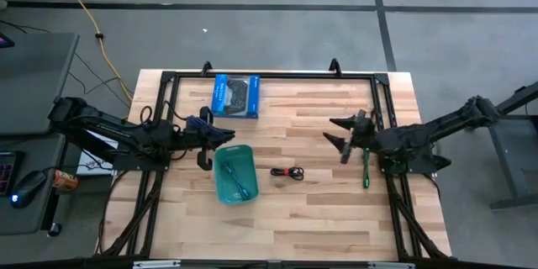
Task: Pick and place USB-C Cables
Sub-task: Put the violet charger cable into the green bin
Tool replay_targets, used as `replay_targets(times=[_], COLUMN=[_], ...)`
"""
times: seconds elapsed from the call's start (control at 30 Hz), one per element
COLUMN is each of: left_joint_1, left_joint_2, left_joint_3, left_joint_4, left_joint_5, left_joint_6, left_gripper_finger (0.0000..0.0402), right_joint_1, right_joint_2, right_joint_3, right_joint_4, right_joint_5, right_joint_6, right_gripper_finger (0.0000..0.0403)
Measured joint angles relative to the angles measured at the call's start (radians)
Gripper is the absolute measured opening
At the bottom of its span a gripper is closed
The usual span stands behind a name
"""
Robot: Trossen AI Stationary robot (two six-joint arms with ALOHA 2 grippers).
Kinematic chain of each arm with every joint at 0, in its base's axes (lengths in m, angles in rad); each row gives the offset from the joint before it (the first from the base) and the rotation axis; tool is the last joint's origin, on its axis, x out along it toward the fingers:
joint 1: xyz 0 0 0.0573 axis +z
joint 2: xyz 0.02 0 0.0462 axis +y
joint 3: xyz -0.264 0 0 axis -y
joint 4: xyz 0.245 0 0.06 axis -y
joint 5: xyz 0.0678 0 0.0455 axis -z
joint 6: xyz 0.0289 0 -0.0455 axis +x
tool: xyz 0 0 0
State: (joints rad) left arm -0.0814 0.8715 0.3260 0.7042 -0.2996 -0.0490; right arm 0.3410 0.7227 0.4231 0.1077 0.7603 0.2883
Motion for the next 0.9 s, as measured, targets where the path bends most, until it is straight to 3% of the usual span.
replay_targets(times=[0.2, 0.4, 0.57, 0.9], left_joint_1=[0.000, 0.000, 0.000, 0.000], left_joint_2=[0.000, 0.001, 0.001, 0.001], left_joint_3=[0.000, 0.000, 0.000, 0.000], left_joint_4=[0.003, 0.002, -0.004, -0.006], left_joint_5=[0.000, 0.000, 0.000, 0.000], left_joint_6=[0.000, 0.000, 0.000, -0.001], left_gripper_finger=[0.0000, 0.0000, 0.0000, 0.0000], right_joint_1=[-0.094, -0.238, -0.294, -0.297], right_joint_2=[-0.227, -0.280, -0.278, -0.278], right_joint_3=[-0.192, -0.200, -0.194, -0.194], right_joint_4=[0.375, 0.396, 0.373, 0.360], right_joint_5=[-0.516, -0.735, -0.768, -0.743], right_joint_6=[-0.182, -0.189, -0.168, -0.182], right_gripper_finger=[0.0268, 0.0268, 0.0268, 0.0268])
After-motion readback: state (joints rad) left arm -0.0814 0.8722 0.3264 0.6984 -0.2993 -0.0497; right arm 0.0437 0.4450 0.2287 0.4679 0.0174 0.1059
